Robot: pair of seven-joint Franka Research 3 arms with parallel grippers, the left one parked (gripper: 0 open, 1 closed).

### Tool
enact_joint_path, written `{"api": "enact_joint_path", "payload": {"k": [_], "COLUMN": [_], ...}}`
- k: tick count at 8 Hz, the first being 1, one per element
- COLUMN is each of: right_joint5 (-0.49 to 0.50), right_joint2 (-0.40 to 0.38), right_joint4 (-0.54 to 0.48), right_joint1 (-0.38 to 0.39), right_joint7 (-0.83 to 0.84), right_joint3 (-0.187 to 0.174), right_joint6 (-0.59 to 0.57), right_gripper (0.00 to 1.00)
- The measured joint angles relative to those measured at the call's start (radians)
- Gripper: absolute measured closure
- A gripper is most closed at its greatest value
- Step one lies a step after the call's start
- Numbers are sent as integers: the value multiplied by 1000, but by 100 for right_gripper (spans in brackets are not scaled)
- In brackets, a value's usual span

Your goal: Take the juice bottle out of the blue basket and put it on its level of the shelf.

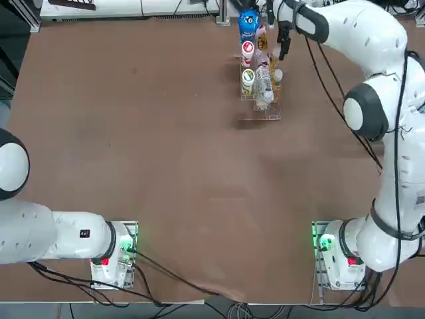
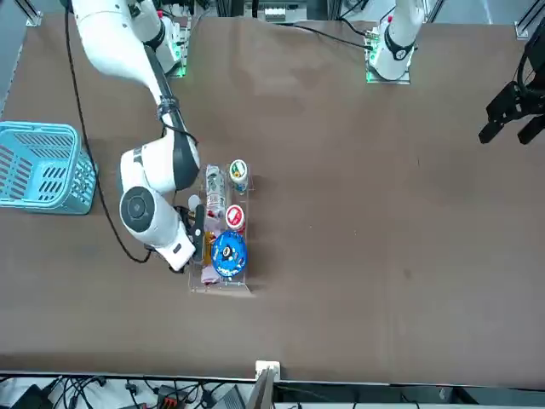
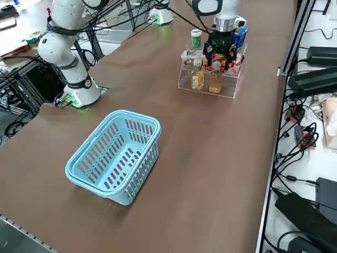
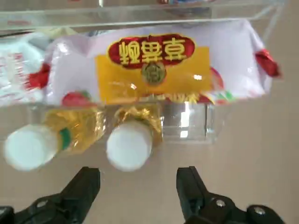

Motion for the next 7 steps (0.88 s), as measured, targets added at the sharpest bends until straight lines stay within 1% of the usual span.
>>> {"api": "enact_joint_path", "payload": {"k": [1, 2, 3, 4, 5, 7], "right_joint5": [0, 0, 0, 6, 43, 114], "right_joint2": [-13, -27, -46, -73, -101, -161], "right_joint4": [54, 99, 129, 145, 151, 155], "right_joint1": [-14, -31, -54, -84, -121, -201], "right_joint7": [0, 0, 1, 3, 24, 122], "right_joint3": [-1, -2, -3, -4, -6, -8], "right_joint6": [-76, -128, -152, -174, -201, -259], "right_gripper": [0, 0, 0, 0, 0, 0]}}
